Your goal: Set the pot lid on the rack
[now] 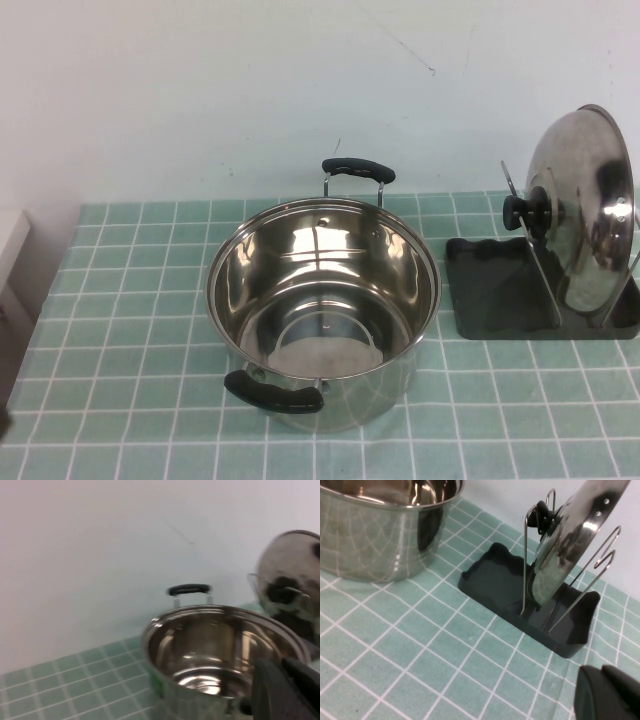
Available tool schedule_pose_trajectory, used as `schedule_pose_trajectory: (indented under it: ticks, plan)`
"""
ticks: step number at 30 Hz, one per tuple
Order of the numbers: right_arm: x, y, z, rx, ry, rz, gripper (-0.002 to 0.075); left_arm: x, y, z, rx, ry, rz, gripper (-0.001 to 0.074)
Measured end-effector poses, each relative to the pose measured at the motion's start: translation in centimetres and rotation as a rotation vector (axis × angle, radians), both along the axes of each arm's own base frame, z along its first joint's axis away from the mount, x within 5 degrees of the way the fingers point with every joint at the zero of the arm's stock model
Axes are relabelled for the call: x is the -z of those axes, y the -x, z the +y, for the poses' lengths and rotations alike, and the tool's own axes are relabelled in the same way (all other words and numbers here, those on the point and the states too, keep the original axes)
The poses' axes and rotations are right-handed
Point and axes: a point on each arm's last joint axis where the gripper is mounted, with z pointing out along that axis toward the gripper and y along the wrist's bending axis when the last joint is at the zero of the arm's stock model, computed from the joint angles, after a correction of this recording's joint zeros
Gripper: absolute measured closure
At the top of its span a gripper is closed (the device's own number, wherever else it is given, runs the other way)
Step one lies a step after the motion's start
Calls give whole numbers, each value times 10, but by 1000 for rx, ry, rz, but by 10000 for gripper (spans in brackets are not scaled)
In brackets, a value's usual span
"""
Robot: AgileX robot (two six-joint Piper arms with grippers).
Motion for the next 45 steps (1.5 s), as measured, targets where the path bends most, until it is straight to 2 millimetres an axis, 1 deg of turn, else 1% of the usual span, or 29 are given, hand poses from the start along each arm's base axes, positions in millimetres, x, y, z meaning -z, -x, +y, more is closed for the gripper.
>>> schedule_pose_trajectory:
  ticks: [3, 7, 15, 18, 24, 29, 34, 45]
  plan:
    - [0, 0, 0, 0, 0, 0, 725, 5, 6, 8, -108, 47, 0, 737]
    - [0, 0, 0, 0, 0, 0, 725, 20, 10, 14, -240, 110, 9, 737]
    - [0, 0, 0, 0, 0, 0, 725, 69, -1, 19, -465, 188, 164, 737]
    - [0, 0, 0, 0, 0, 0, 725, 85, -4, 21, -499, 184, 211, 737]
    - [0, 0, 0, 0, 0, 0, 725, 109, -7, 21, -510, 161, 267, 737]
    - [0, 0, 0, -1, -2, 0, 725, 114, -7, 21, -506, 117, 284, 737]
    - [0, 0, 0, -1, -4, 0, 725, 114, -6, 20, -464, 81, 284, 737]
    - [0, 0, 0, -2, -8, 1, 725, 114, -6, 20, -459, 51, 276, 737]
